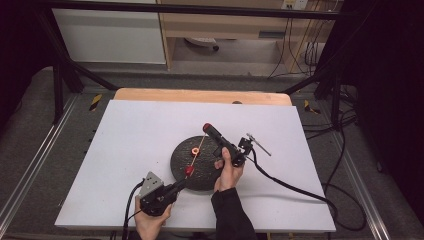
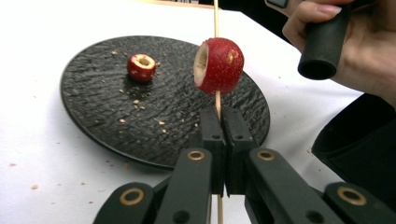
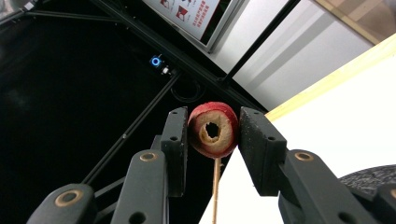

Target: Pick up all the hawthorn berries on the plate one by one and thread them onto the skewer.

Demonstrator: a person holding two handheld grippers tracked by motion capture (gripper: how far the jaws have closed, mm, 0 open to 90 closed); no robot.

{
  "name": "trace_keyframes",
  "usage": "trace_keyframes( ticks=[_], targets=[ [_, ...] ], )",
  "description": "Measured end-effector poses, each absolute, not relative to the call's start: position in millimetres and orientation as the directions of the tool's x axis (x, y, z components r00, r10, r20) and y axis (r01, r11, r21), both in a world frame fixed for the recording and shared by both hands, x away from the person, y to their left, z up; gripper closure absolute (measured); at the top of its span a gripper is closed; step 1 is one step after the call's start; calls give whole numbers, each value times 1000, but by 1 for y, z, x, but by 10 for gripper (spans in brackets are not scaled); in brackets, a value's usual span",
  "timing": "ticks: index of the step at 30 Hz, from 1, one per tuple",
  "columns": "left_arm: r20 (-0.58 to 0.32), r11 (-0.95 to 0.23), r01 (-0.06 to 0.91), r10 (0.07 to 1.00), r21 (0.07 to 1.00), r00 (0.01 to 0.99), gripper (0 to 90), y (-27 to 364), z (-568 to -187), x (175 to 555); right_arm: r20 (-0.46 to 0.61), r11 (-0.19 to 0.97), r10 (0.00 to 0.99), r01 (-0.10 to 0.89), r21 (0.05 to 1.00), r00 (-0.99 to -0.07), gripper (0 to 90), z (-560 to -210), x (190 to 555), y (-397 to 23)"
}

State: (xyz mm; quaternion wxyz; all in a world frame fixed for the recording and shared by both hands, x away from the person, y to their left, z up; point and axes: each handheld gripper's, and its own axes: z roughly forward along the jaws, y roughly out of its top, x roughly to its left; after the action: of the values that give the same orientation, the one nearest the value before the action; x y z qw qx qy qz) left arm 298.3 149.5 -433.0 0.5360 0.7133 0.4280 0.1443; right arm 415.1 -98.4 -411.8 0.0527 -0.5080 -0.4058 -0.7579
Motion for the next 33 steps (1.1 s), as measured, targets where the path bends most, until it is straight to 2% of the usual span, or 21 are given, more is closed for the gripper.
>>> trace_keyframes(
  ticks=[10, 24, 33],
  targets=[
    [-243, -61, 446, 769, 893, 591, 884, 142, -436, 303, 837, -682, 275, 518, 517, -473, 640, -409, 414, -100],
    [-226, -42, 405, 774, 913, 591, 884, 149, -434, 298, 841, -685, 269, 520, 510, -470, 641, -407, 414, -102],
    [-232, -54, 424, 771, 904, 593, 884, 141, -441, 304, 847, -684, 258, 531, 499, -464, 642, -409, 413, -100]
  ],
)
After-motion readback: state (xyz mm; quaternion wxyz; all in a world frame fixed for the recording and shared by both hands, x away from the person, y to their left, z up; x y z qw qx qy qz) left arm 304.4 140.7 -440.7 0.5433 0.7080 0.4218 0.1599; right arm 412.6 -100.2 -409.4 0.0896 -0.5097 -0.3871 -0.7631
